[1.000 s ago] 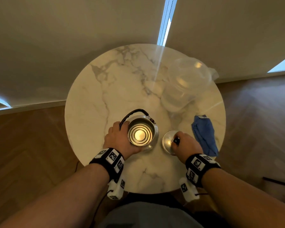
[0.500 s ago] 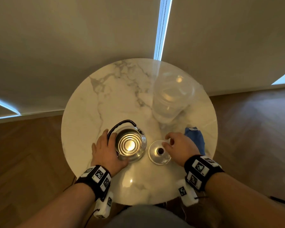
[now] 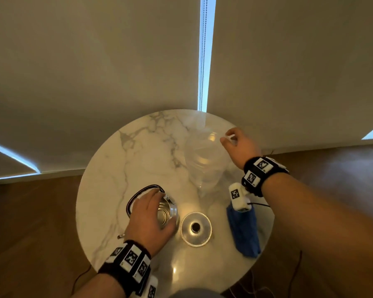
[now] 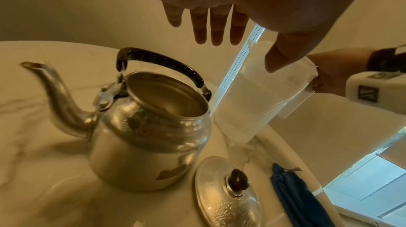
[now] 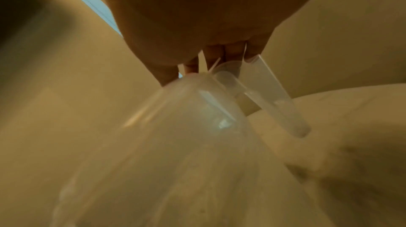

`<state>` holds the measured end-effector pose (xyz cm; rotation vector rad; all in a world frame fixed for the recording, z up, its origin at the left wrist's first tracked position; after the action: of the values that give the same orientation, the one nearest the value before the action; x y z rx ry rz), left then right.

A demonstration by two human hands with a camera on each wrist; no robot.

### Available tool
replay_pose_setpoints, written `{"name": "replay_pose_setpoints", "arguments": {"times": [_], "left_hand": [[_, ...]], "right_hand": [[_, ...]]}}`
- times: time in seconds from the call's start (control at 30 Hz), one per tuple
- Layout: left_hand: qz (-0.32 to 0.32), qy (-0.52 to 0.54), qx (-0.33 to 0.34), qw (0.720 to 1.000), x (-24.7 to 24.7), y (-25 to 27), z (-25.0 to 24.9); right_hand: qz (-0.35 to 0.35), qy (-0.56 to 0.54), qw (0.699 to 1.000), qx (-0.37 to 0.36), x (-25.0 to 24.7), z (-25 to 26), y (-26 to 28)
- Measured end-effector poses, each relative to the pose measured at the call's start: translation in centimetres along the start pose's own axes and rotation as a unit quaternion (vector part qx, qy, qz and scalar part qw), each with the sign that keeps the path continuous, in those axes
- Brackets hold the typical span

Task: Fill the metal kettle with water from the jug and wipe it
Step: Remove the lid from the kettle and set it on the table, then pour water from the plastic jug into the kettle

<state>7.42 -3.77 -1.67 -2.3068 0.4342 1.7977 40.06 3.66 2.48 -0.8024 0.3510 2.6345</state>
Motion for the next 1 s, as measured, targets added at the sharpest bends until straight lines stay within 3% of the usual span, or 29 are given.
{"name": "replay_pose_setpoints", "arguments": {"times": [0.1,0.37,0.63,0.73,1.0], "left_hand": [[0.002,0.022,-0.007,1.0,0.4,-0.6,-0.7],[0.042,0.102,-0.038,0.993,2.0,0.1,-2.9],[0.083,0.16,-0.06,0.982,2.2,0.1,-4.1],[0.081,0.174,-0.075,0.979,1.8,-0.3,-4.0],[0.053,0.211,-0.055,0.974,-0.5,-1.0,-4.3]], "right_hand": [[-0.007,-0.005,1.0,-0.001,-0.4,-0.4,0.9],[-0.019,-0.126,0.987,0.096,-0.1,-3.5,6.4],[0.104,-0.25,0.944,0.188,2.1,-6.1,8.0],[0.092,-0.316,0.925,0.188,3.1,-6.4,8.8],[0.067,-0.358,0.923,0.125,3.1,-3.7,10.3]]}}
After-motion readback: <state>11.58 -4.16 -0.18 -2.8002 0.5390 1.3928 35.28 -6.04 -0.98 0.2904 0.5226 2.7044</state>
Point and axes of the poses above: each hand's wrist, its own y-axis away from the middle knuckle, its own x-axis out of the palm, z = x × y, the point moved 2 cm from there along -y, towards the middle knuckle, and after that the axes turned 12 degrees about -y, right-handed, at the moved point
